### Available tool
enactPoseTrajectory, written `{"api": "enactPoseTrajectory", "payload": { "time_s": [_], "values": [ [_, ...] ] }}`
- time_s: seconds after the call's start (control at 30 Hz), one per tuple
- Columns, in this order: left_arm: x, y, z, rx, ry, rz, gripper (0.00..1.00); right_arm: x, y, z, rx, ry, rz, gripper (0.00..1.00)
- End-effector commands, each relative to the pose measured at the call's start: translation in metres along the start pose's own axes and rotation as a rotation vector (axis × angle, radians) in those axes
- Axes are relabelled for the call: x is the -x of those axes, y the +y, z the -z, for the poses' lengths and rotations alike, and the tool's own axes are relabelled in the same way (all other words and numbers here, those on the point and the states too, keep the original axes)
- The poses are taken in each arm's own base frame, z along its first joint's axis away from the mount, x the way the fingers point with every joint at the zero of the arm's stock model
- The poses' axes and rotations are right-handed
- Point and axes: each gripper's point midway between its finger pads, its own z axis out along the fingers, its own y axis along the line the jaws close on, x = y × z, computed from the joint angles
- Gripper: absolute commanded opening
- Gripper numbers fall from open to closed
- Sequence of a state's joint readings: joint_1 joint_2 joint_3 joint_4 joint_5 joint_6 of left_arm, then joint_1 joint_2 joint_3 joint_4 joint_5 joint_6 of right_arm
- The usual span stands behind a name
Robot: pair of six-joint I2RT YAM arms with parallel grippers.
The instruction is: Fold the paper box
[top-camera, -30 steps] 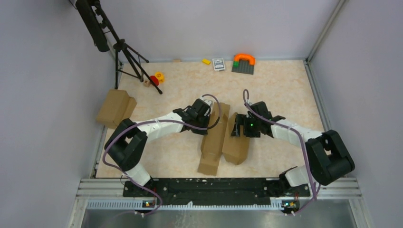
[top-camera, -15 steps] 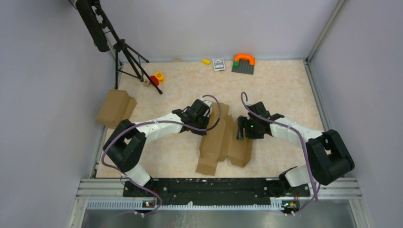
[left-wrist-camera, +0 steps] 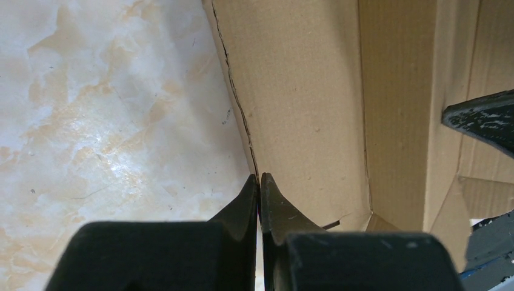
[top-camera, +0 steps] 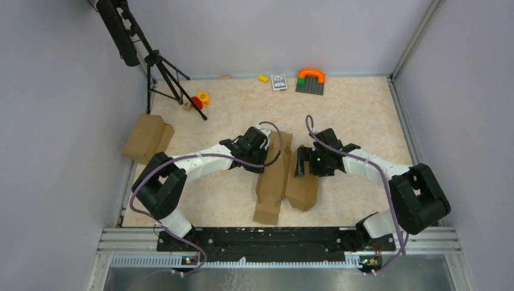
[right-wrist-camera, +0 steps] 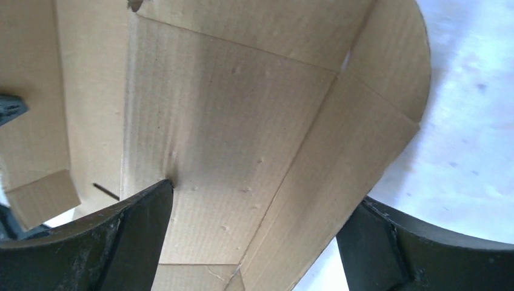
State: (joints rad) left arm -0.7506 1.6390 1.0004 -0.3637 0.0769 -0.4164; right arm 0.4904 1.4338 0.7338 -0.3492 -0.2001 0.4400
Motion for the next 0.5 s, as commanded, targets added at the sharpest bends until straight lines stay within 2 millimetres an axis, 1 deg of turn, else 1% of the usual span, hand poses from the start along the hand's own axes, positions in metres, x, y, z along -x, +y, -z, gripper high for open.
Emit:
{"api": "enactPoseTrajectory", "payload": {
  "time_s": [0.0,0.13,0.3,0.47],
  "values": [
    [0.001,0.0,0.0,0.003,-0.002,-0.029,0.0,0.018,-0.026,0.021,-0.191,-0.09,0.002,0.96],
    [0.001,0.002,0.0,0.012,0.001,-0.037,0.0,0.029,-0.03,0.035,-0.21,-0.138,-0.001,0.96],
    [0.002,0.001,-0.001,0.01,0.004,-0.033,0.0,0.037,-0.046,0.047,-0.323,-0.137,-0.002,0.97],
    [0.002,0.004,-0.002,0.024,0.008,-0.031,0.0,0.045,-0.049,0.06,-0.332,-0.166,-0.009,0.99]
  ]
}}
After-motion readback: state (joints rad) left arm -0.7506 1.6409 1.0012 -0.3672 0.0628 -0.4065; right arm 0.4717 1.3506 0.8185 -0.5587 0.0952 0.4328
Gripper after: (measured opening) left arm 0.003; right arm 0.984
